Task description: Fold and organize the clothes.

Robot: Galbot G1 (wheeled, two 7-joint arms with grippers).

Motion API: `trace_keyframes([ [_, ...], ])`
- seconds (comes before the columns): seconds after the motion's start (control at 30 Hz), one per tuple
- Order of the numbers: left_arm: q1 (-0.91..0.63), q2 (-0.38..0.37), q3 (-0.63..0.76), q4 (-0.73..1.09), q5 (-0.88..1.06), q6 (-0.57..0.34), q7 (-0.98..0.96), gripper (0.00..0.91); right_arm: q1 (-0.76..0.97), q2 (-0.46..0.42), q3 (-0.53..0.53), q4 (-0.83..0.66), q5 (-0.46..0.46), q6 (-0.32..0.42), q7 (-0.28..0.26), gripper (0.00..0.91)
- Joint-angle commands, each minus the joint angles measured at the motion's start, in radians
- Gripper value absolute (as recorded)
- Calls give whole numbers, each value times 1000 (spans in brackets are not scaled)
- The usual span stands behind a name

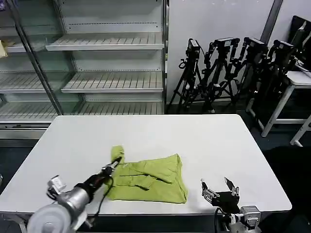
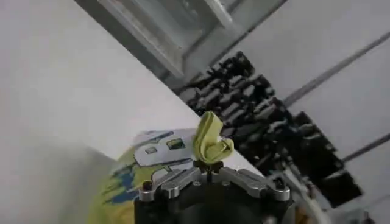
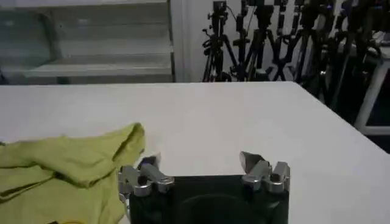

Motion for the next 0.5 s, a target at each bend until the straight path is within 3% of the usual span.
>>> trace_keyframes([
  [0.03, -123, -125, 281, 96, 103, -1, 5, 30, 0, -1, 0, -6, 0, 3, -2, 907],
  [0.5, -191, -108, 378, 204, 198, 5, 1, 30, 29, 16, -9, -26, 2, -2, 0, 907],
])
